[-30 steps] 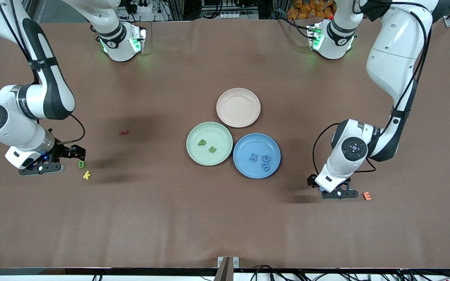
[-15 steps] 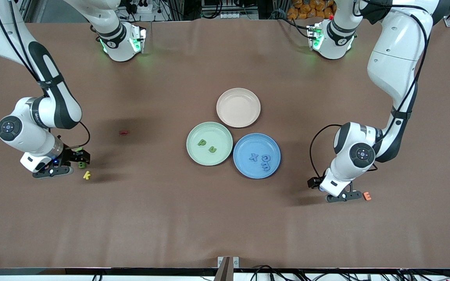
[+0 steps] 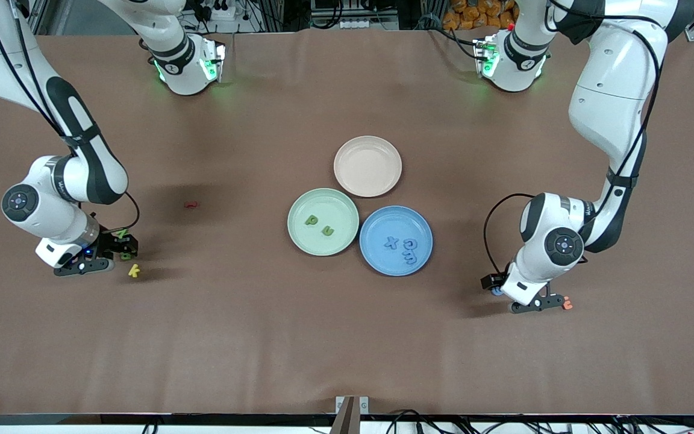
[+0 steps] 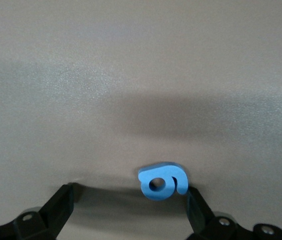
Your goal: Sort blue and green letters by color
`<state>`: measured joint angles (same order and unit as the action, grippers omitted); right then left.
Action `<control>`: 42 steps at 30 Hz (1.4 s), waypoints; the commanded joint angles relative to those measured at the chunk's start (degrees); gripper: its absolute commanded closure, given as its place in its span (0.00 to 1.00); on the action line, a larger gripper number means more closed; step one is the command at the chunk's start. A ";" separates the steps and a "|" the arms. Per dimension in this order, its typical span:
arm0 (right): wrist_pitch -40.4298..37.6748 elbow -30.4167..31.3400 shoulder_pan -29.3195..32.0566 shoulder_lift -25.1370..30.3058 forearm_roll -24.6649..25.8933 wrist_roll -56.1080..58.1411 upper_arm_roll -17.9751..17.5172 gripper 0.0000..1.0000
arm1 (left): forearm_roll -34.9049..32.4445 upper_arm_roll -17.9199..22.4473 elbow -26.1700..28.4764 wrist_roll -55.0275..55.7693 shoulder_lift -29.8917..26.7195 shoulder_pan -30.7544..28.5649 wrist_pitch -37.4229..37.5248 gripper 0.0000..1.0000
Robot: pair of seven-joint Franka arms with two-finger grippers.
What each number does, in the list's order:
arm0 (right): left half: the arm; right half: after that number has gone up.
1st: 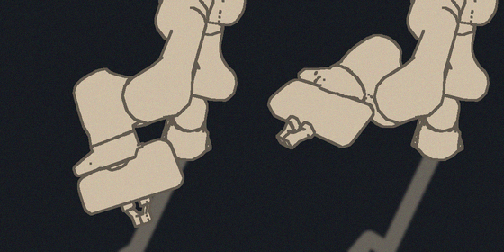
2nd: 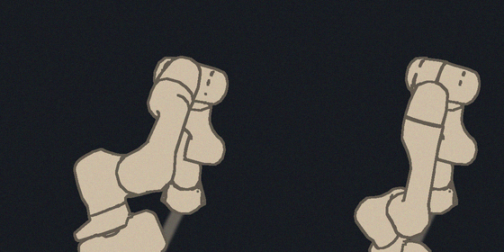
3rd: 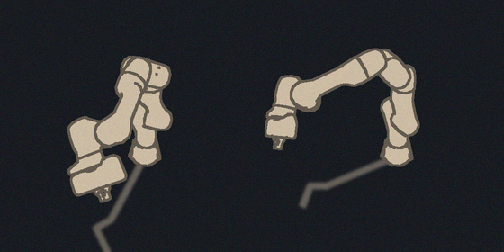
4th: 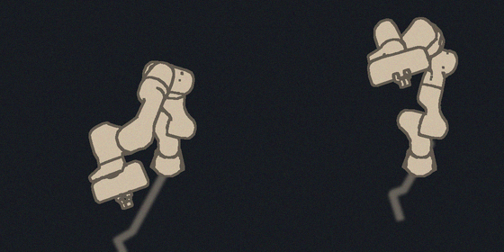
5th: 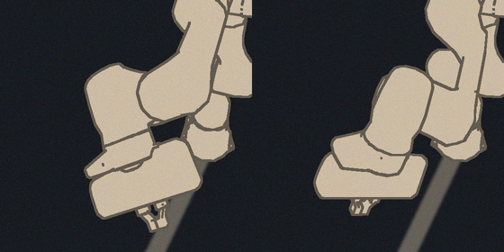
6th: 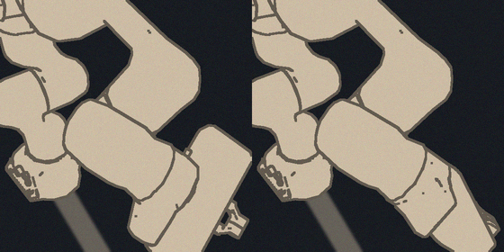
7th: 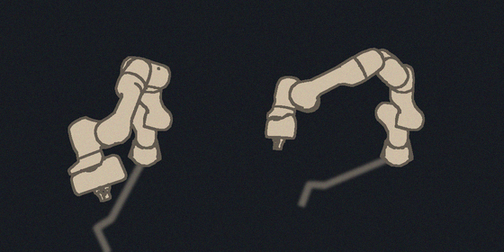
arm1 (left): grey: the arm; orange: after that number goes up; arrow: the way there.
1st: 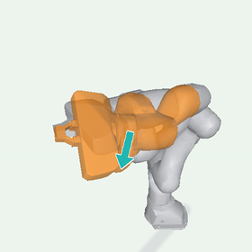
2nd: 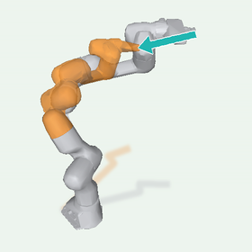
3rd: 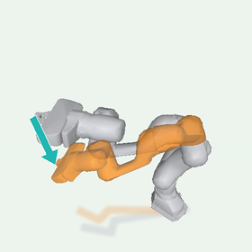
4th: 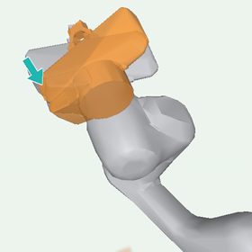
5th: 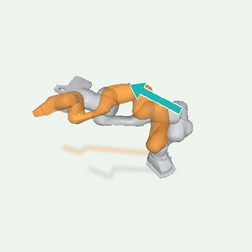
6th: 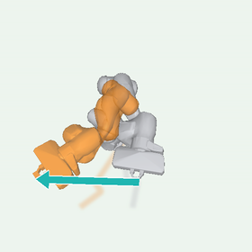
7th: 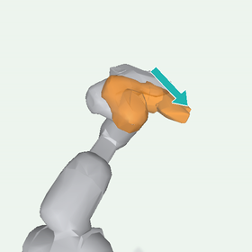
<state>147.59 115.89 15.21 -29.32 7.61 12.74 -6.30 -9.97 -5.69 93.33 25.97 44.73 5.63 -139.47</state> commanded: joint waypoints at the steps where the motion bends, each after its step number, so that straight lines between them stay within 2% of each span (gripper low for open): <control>1: 0.06 -1.54 0.79 -1.44 0.74 0.53 -0.38 0.37 | 0.83 0.68 -2.63 -0.31 1.85 0.78 1.05 0.00; 13: 0.15 -2.33 0.79 -2.85 0.30 0.53 0.50 0.43 | 0.66 0.68 -5.44 -0.75 2.90 1.05 0.96 0.00; 24: 1.03 -2.33 0.79 -3.90 0.12 0.53 0.50 0.51 | 1.18 0.59 -5.44 0.39 2.82 1.40 0.96 0.00; 29: 1.03 -2.33 0.70 -3.91 0.12 0.53 0.50 0.71 | 1.19 0.59 -5.44 1.27 2.73 1.66 1.22 0.00; 33: 0.94 -2.33 0.70 -3.91 0.21 0.53 0.50 1.00 | 0.92 0.59 -5.35 1.45 2.55 1.66 2.71 0.00; 42: -0.02 -2.94 -0.71 -3.20 0.03 -0.61 0.41 1.00 | 0.75 0.59 -5.35 1.45 2.20 1.66 4.56 0.00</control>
<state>148.33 114.41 15.07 -32.40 7.59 12.76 -5.49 -9.93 -5.69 88.94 26.85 46.78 6.64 -136.77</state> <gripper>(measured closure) 0.740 0.000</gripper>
